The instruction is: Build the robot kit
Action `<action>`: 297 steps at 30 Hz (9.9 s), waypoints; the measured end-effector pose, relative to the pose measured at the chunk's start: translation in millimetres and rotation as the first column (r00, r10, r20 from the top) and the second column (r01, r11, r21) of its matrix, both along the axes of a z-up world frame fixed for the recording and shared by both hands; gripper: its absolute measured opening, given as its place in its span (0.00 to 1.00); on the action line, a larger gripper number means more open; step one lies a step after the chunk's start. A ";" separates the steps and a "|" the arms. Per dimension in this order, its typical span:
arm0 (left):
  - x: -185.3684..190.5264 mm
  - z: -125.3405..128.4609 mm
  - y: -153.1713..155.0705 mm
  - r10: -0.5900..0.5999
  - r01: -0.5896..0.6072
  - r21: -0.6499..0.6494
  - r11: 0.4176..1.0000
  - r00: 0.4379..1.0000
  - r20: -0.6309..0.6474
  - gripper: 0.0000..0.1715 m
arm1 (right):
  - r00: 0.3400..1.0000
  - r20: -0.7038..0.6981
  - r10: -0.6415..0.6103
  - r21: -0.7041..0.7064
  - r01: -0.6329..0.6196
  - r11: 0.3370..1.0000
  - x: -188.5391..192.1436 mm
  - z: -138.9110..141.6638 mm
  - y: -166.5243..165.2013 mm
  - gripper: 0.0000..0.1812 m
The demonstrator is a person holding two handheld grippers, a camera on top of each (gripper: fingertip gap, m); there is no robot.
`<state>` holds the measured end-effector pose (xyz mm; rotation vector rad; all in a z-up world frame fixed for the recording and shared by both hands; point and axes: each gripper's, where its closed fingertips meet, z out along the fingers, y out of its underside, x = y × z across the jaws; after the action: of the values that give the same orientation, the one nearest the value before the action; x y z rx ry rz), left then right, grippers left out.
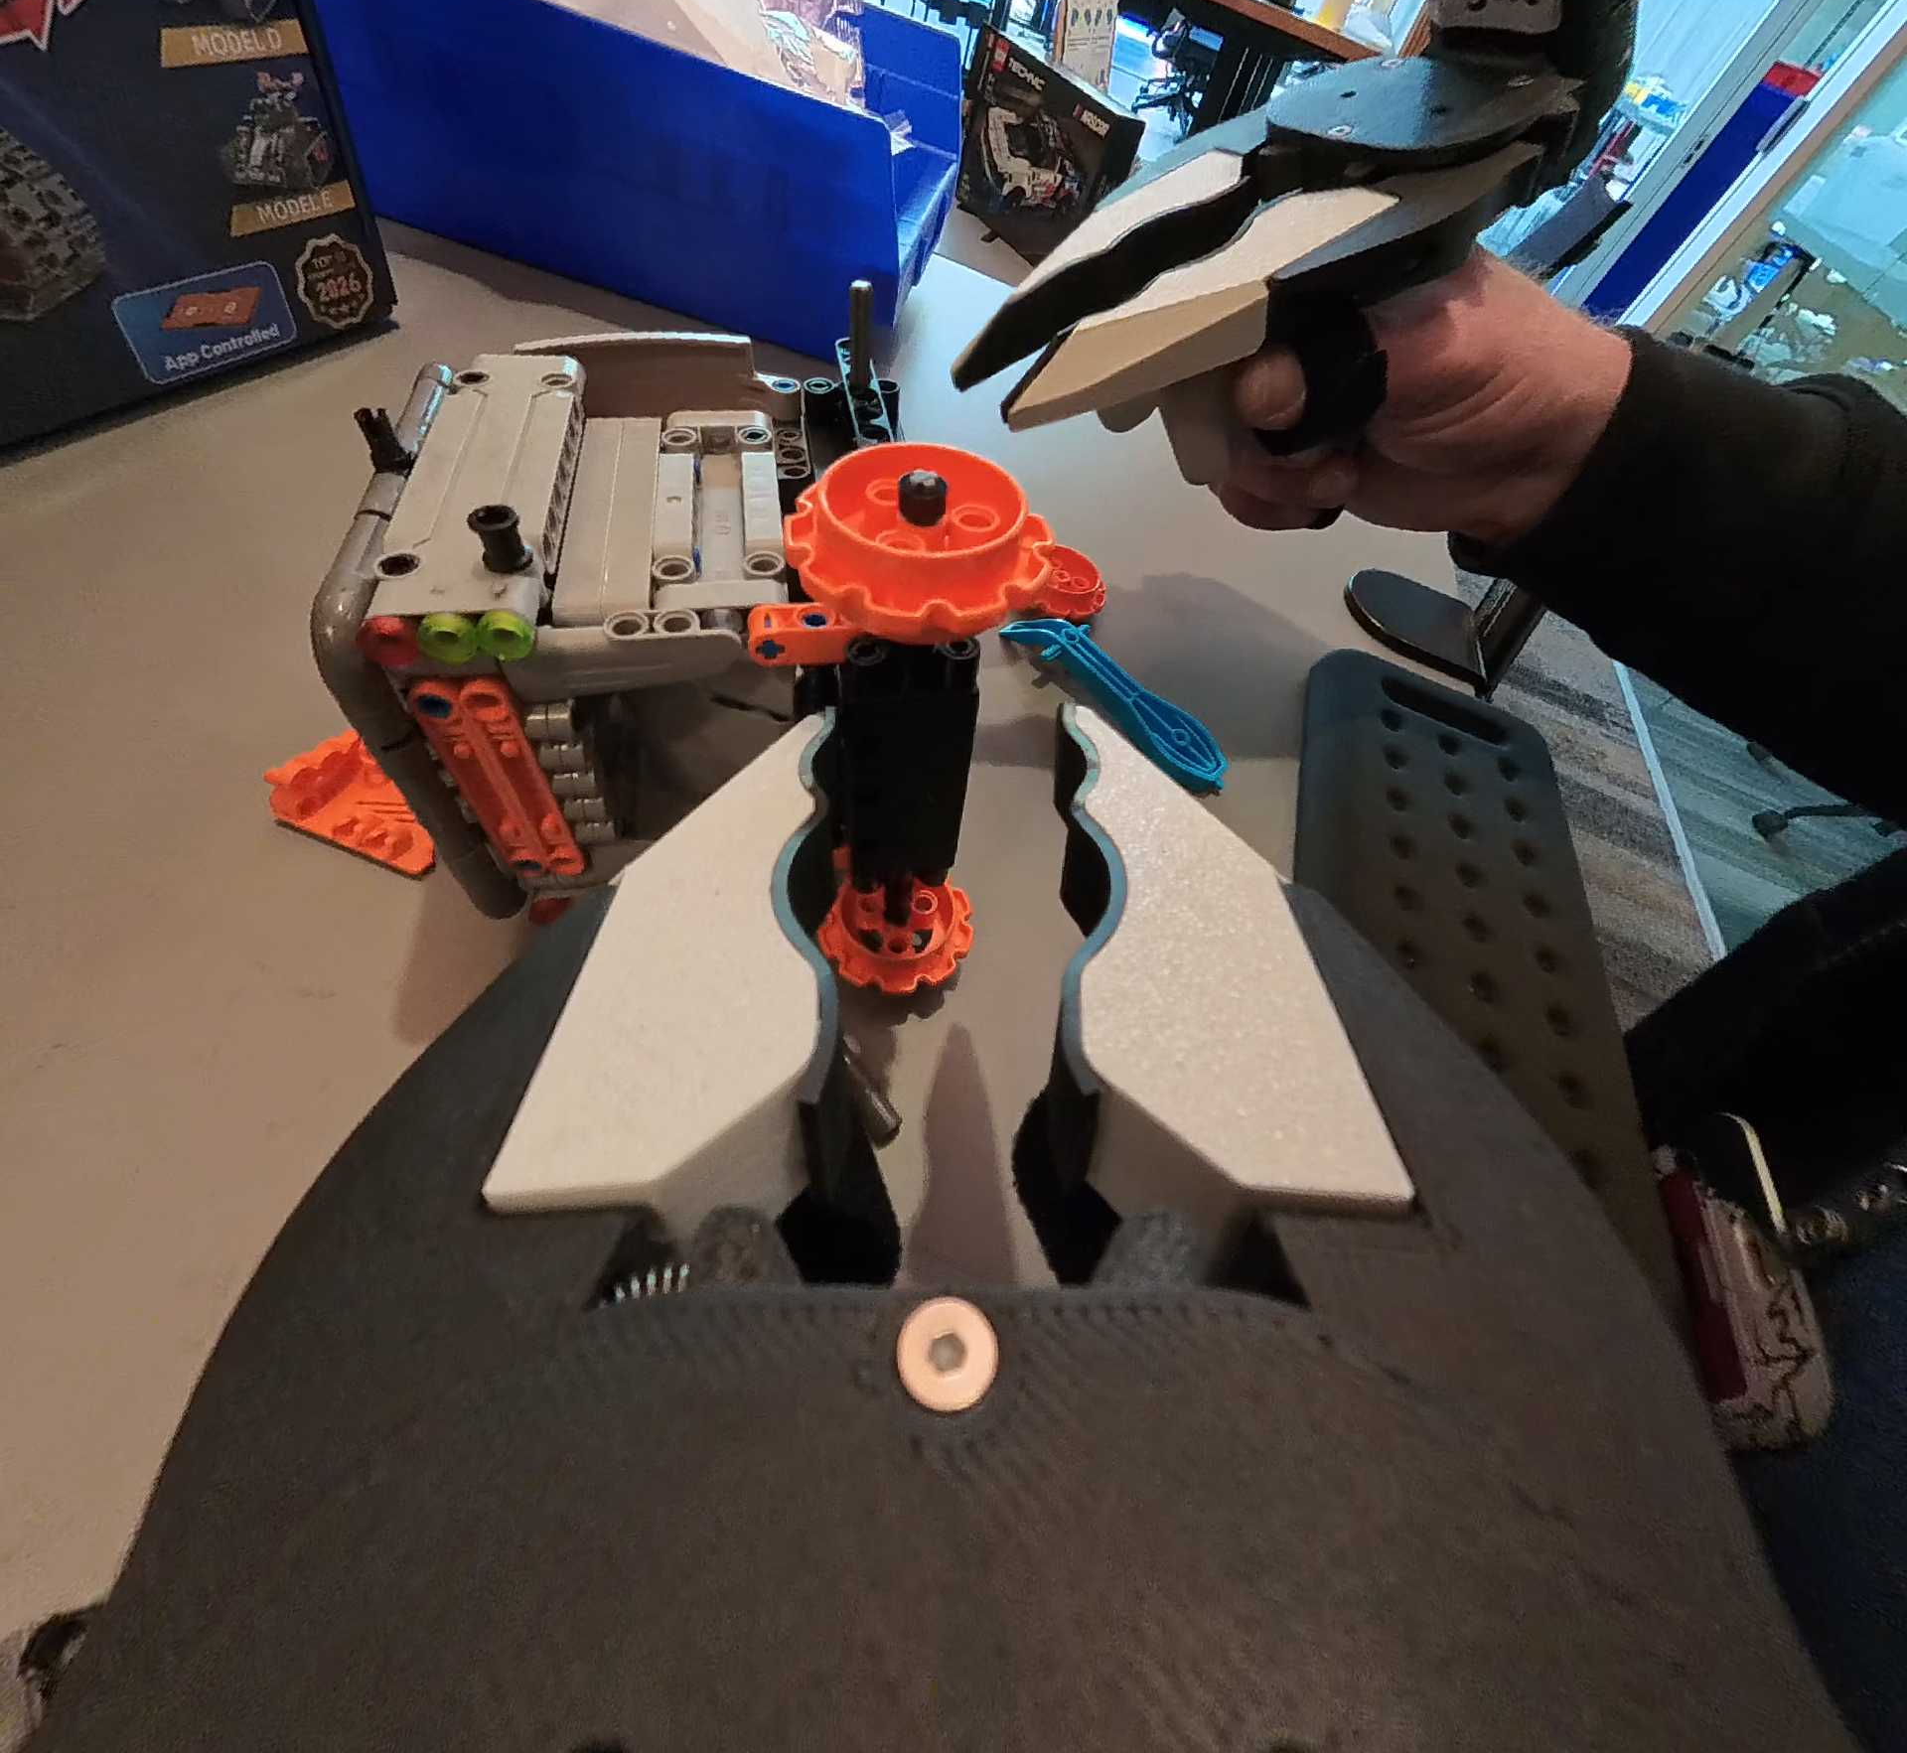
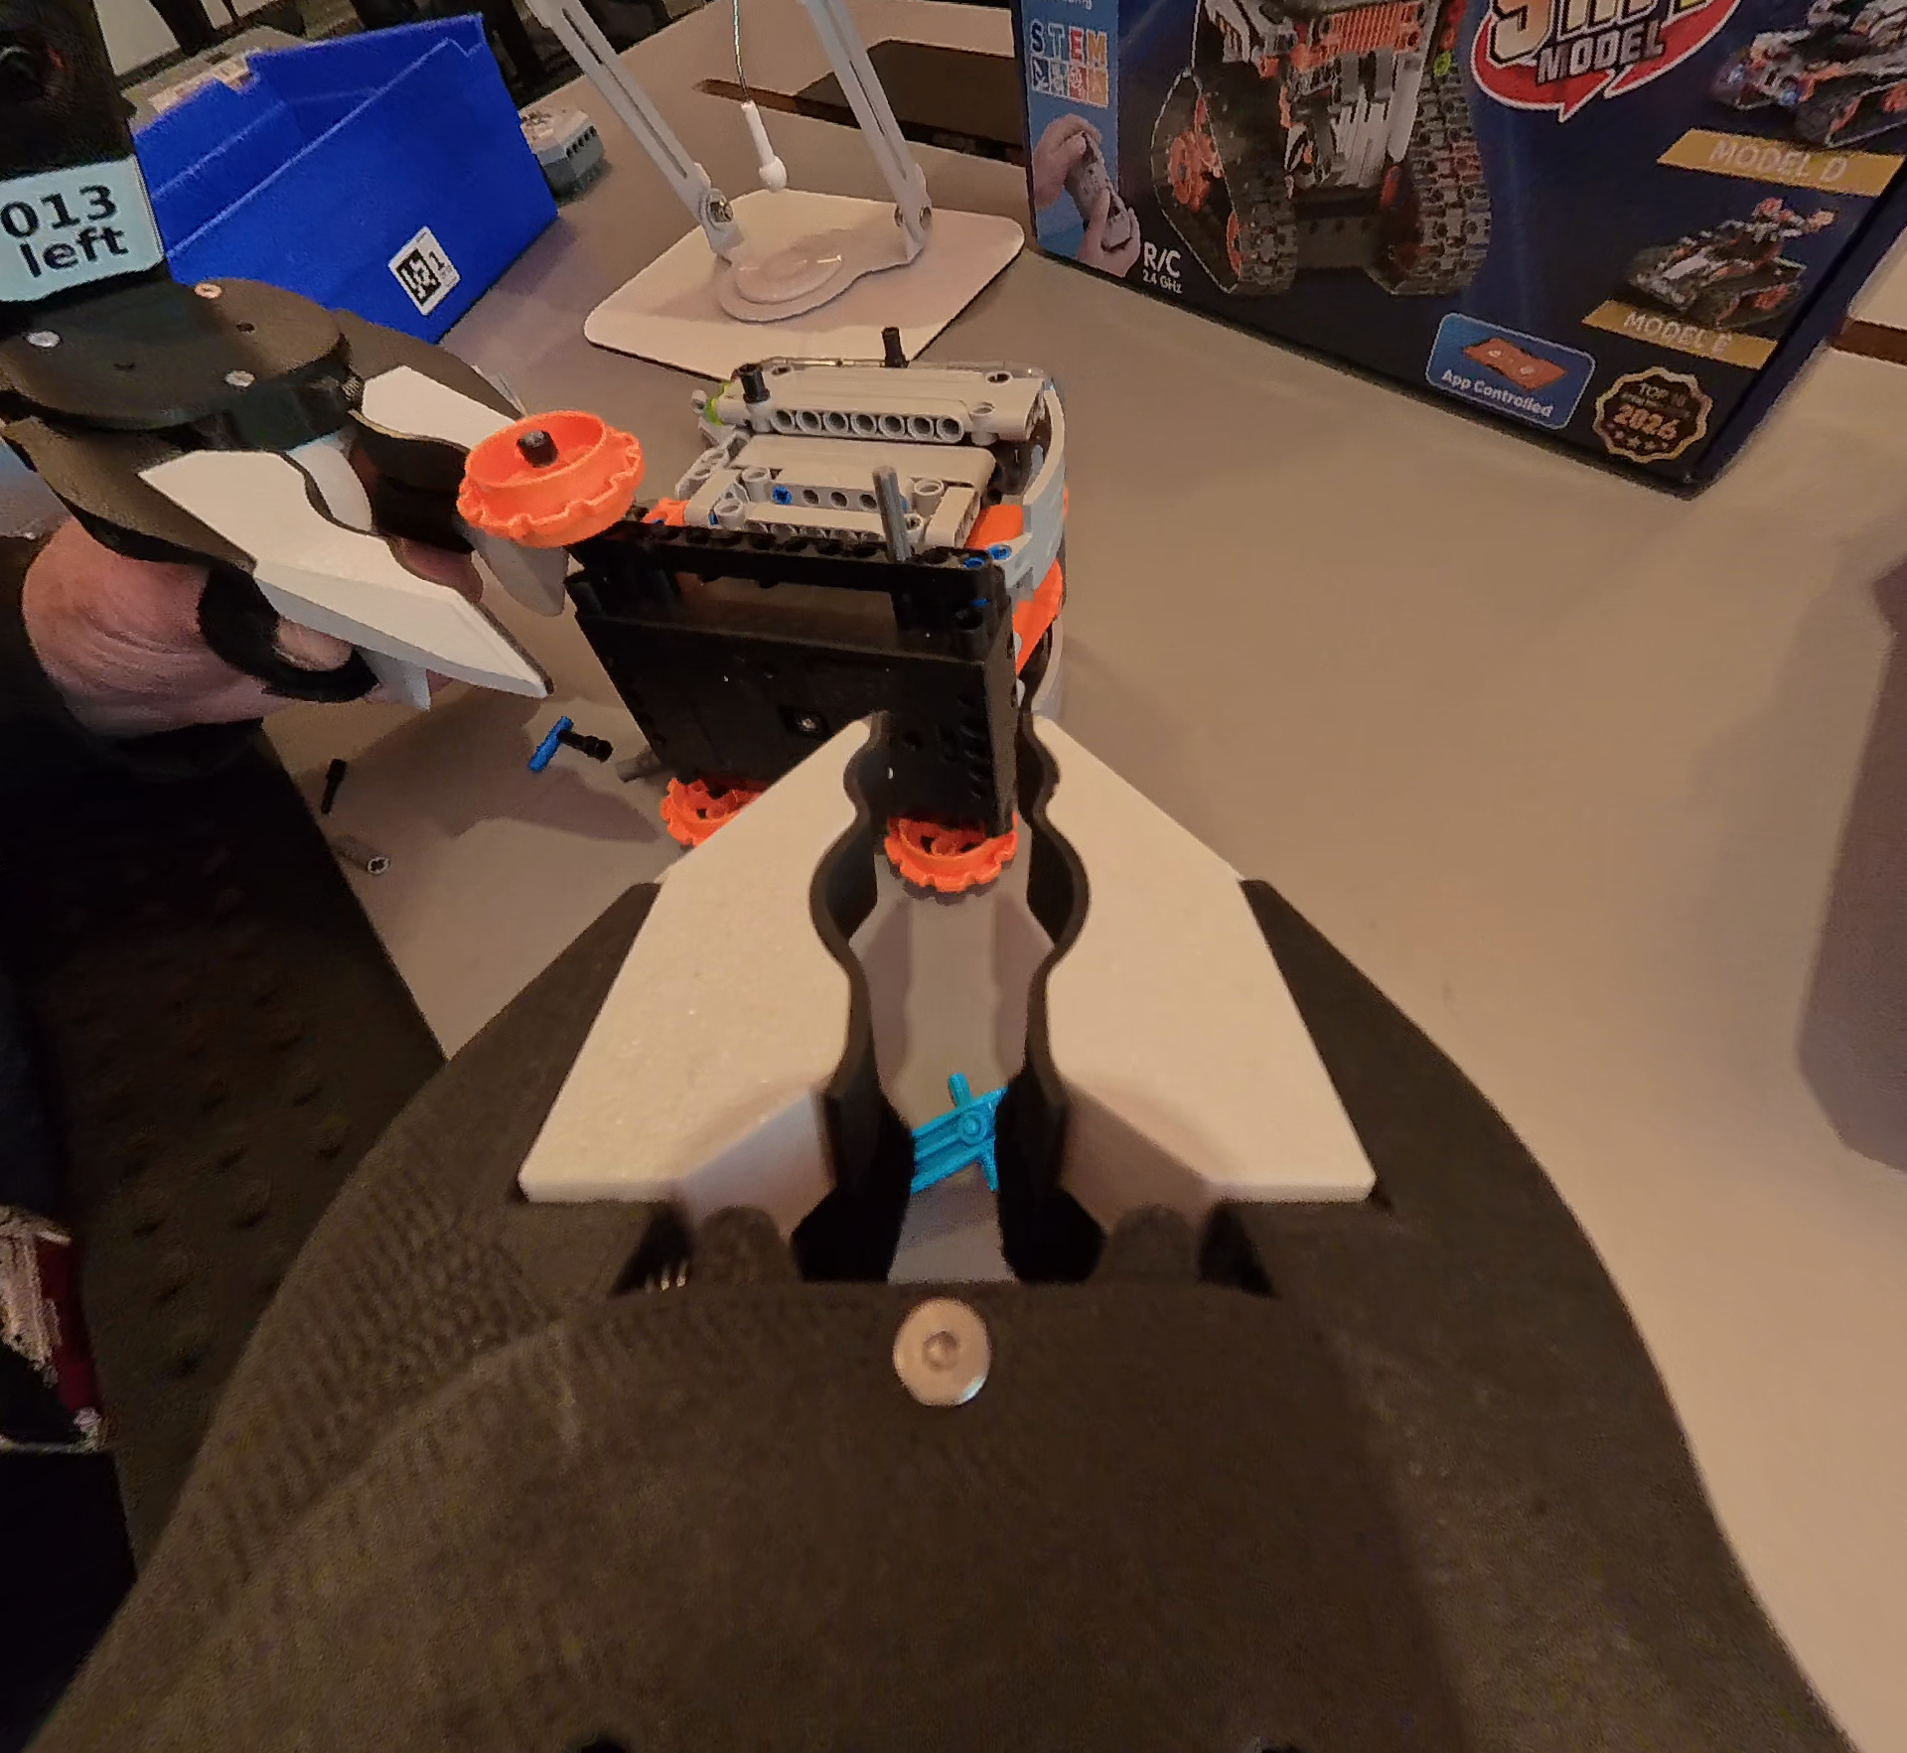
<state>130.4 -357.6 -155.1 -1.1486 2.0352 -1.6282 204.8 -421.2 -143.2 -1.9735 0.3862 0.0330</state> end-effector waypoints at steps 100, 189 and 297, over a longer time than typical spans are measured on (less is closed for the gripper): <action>-165.8 -59.6 164.3 0.182 0.020 0.504 0.864 0.920 -0.347 0.17 | 0.882 -0.033 0.471 -0.079 -0.472 0.878 -161.8 -33.5 79.6 0.12; 32.4 22.4 11.2 0.033 -0.038 0.019 0.999 0.983 0.182 0.26 | 0.831 0.191 0.523 -0.450 -0.400 0.799 6.4 32.3 42.1 0.02; 25.8 22.6 12.0 -0.037 0.037 0.002 0.999 0.977 0.211 0.26 | 0.927 0.157 0.342 -0.388 -0.260 0.884 -3.0 31.3 7.0 0.21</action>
<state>156.2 -345.7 -132.5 -0.8999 1.9312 -1.6906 201.8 -414.2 -111.9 -2.3592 -0.0767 -0.0632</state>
